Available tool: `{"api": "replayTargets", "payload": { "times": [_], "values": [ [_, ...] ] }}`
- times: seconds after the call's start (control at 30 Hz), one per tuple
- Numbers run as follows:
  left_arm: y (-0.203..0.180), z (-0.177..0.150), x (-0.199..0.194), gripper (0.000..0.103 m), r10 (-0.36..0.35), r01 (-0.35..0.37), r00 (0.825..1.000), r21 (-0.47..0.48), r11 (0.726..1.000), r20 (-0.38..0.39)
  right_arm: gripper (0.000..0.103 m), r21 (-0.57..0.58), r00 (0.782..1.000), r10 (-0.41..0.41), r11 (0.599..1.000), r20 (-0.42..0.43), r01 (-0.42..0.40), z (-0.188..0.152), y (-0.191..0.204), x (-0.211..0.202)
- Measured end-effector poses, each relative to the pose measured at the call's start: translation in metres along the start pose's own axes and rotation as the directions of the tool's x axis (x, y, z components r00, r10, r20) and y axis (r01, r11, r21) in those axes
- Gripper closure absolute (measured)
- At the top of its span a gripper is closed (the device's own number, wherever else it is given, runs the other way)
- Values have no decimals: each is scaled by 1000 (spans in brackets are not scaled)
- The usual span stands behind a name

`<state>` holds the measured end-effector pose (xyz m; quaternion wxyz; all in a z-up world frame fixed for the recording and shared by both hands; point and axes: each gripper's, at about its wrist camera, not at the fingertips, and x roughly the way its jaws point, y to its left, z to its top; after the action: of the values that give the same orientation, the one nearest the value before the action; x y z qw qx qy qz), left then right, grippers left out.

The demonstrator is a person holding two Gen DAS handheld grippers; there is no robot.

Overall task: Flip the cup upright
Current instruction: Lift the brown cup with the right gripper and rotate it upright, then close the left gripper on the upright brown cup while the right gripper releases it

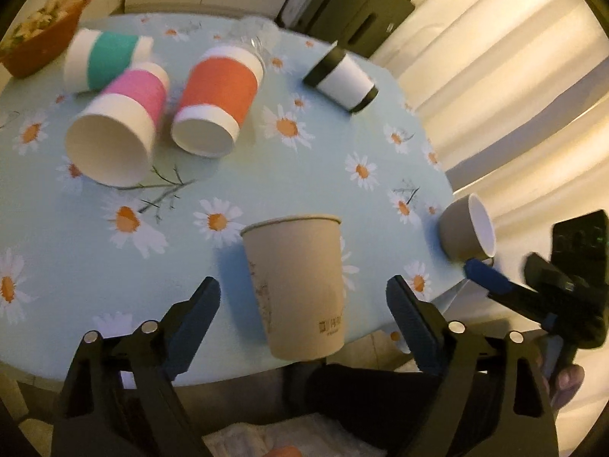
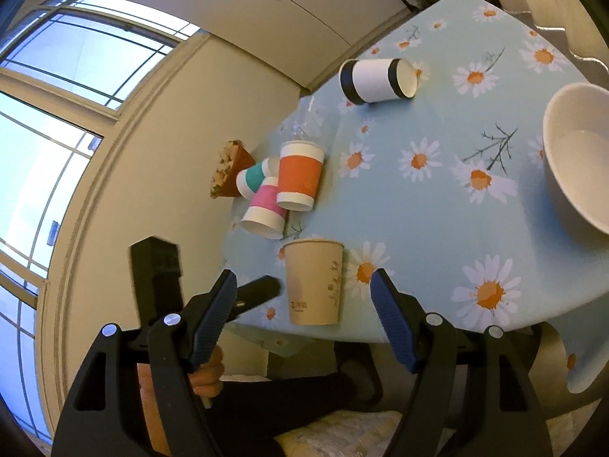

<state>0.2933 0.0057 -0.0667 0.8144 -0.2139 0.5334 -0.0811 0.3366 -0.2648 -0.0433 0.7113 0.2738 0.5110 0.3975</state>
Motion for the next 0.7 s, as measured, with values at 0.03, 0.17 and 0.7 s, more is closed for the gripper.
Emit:
{"api": "replayTargets", "payload": {
  "times": [0.03,0.17,0.7],
  "values": [
    [-1,2,4,19,13,-13,1000,-4,1000,-11,31,5,1000,4,1000,2,-4,1,-1,0],
    [-1,8,17,28,41,-42,998,-25,999,-49,31,10,1000,13,1000,-1,-13,2,-4,-2],
    [-5,12,27,44,54,-56,996,-28,998,-66,31,33,1000,13,999,-24,-12,2,-10,1]
  ]
}}
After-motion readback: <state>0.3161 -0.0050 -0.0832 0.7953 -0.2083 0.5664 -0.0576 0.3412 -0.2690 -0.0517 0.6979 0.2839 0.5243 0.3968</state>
